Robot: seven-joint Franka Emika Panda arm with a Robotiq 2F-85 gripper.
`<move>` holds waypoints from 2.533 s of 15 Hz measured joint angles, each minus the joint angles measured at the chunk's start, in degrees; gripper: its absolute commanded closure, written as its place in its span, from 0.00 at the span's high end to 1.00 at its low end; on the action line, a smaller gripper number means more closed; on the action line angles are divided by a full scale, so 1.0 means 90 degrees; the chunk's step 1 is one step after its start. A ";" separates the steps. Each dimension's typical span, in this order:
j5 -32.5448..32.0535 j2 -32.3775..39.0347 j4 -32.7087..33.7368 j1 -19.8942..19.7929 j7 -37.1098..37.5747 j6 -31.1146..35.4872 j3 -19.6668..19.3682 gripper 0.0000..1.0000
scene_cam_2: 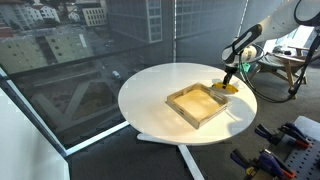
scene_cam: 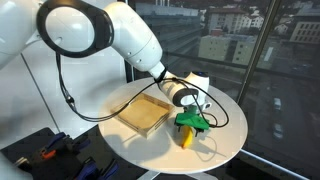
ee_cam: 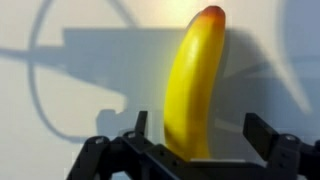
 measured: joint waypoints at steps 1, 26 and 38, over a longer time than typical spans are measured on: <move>0.0000 0.0000 0.0000 0.0000 0.0000 0.0000 0.0000 0.56; -0.0001 -0.0278 0.0040 -0.0001 0.0000 0.0001 0.0004 0.17; -0.0001 -0.0562 0.0009 0.0002 0.0013 -0.0007 0.0011 0.16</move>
